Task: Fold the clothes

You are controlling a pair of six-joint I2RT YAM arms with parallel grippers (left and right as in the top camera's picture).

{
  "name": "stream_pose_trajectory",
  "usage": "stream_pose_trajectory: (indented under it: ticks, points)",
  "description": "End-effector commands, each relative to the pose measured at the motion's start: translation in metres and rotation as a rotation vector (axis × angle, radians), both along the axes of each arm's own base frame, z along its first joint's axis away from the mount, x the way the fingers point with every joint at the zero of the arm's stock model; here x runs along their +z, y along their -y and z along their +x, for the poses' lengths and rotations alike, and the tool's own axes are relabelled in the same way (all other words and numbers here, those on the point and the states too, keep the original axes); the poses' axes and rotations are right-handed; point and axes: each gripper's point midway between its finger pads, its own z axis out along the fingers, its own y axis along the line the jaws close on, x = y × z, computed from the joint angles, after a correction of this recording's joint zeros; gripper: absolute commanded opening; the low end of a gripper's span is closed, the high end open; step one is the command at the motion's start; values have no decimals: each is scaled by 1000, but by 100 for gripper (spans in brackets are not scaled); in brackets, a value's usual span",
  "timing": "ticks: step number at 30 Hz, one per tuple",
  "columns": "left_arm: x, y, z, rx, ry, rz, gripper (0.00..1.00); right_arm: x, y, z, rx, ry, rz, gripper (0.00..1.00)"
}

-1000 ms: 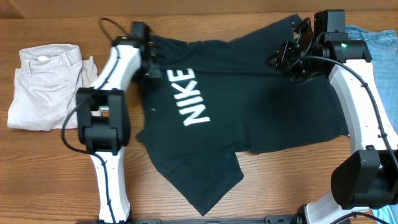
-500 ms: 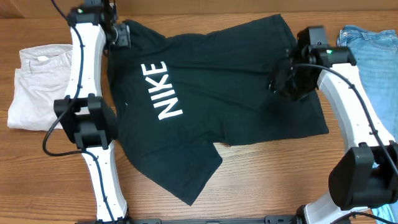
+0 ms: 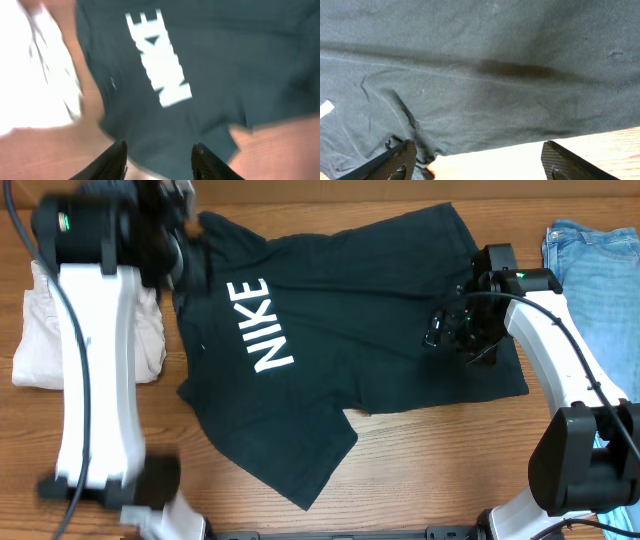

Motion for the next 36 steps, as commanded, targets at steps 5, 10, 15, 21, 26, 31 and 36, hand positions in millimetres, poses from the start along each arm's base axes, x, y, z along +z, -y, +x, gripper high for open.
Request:
stream_pose_trajectory:
  ticks: [5, 10, 15, 21, 26, 31, 36]
  points:
    - [-178, 21, -122, 135, -534, -127, 46, 0, 1, 1, 15, 8, 4, 86]
    - [-266, 39, -172, 171, -668, -201, 50, 0, 1, -5, 15, -16, 8, 97]
    - [-311, 37, -202, 224, -696, -195, 61, 2, -8, -6, 15, -23, 63, 100]
    - [-327, 39, -189, 302, -624, -227, 34, 3, -4, -4, -20, -23, 65, 100]
    - [-318, 28, -192, 428, -684, -237, 4, 4, 43, 5, -199, -14, 91, 100]
    - [-298, -12, -206, 538, -781, -226, 4, -4, 94, -17, -364, -84, 100, 88]
    - [-295, -34, -207, 628, -783, -283, 4, -55, 88, -56, -397, -200, 114, 88]
